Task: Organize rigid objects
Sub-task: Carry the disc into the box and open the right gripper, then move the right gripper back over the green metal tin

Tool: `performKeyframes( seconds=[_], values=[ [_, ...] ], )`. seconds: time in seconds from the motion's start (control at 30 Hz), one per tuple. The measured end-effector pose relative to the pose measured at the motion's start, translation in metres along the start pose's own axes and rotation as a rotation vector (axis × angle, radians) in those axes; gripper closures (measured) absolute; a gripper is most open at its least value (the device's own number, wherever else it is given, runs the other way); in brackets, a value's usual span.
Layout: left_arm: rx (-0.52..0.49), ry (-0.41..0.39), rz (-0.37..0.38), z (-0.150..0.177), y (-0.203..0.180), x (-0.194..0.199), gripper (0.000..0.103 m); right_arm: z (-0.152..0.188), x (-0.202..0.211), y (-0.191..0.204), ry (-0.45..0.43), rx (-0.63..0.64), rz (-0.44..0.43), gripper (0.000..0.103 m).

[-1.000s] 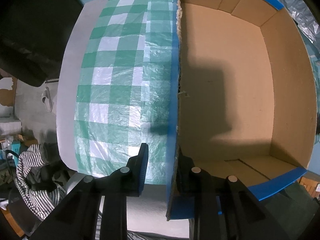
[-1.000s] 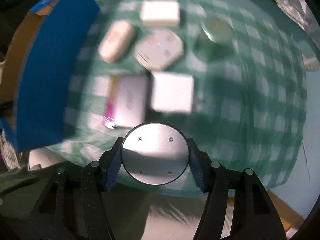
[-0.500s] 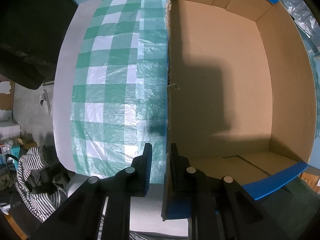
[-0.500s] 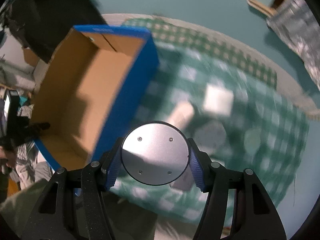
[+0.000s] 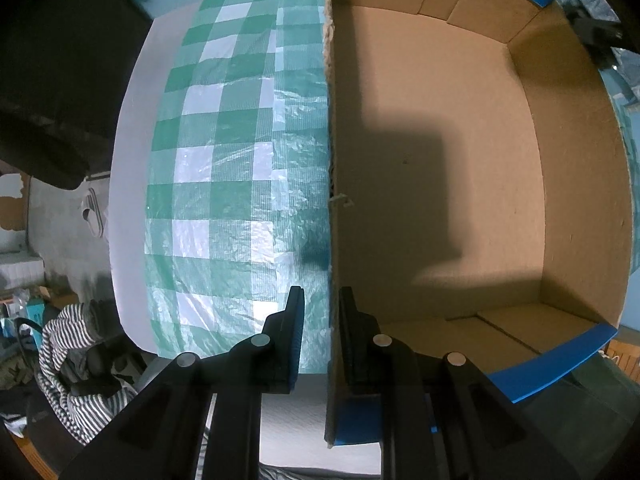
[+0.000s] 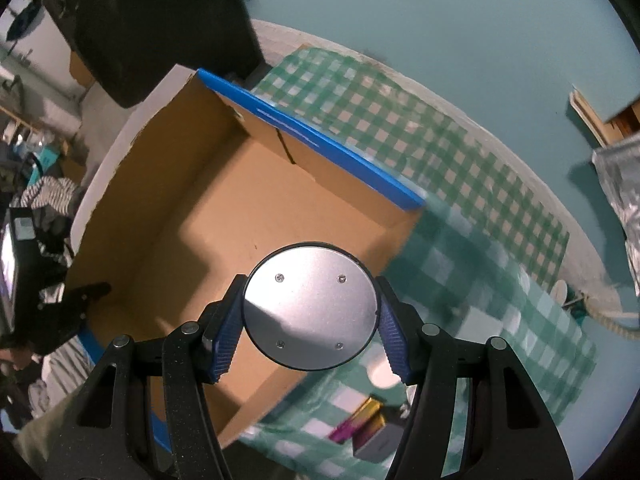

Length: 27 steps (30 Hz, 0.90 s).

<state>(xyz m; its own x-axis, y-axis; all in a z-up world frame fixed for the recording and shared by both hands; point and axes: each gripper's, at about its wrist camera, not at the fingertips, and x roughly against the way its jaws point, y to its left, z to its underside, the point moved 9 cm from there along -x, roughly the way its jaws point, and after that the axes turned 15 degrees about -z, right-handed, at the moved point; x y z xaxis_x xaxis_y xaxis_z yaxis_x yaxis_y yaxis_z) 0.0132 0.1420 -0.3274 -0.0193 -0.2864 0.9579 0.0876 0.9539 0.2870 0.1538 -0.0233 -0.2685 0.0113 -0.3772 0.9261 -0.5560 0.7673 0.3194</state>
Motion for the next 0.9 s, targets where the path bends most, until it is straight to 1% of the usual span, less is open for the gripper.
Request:
performKeyframes(
  seconds=[0.13,0.33,0.6,0.73,0.83,0.87,0.9],
  values=[
    [0.003,0.002,0.0,-0.001,-0.003,0.001,0.086,-0.007,-0.019,0.002,0.036,0.017,0.006,0.041],
    [0.016,0.007,0.003,0.001,0.001,0.0,0.086,-0.008,-0.039,0.001,0.079,0.015,0.007,0.041],
    [0.027,0.008,0.009,0.002,0.005,-0.002,0.086,-0.005,-0.053,-0.002,0.118,0.001,0.006,0.041],
    [0.031,-0.002,0.013,0.002,0.006,-0.002,0.086,-0.005,-0.055,-0.003,0.122,-0.001,0.013,0.041],
    [0.033,0.002,0.013,0.003,0.008,-0.004,0.086,-0.006,-0.054,-0.004,0.106,0.005,0.008,0.041],
    [0.033,0.002,0.011,0.003,0.008,-0.004,0.086,-0.006,-0.053,-0.004,0.099,0.004,0.007,0.04],
    [0.032,0.002,0.009,0.003,0.008,-0.005,0.086,-0.007,-0.051,-0.005,0.093,0.0,0.008,0.036]
  ],
)
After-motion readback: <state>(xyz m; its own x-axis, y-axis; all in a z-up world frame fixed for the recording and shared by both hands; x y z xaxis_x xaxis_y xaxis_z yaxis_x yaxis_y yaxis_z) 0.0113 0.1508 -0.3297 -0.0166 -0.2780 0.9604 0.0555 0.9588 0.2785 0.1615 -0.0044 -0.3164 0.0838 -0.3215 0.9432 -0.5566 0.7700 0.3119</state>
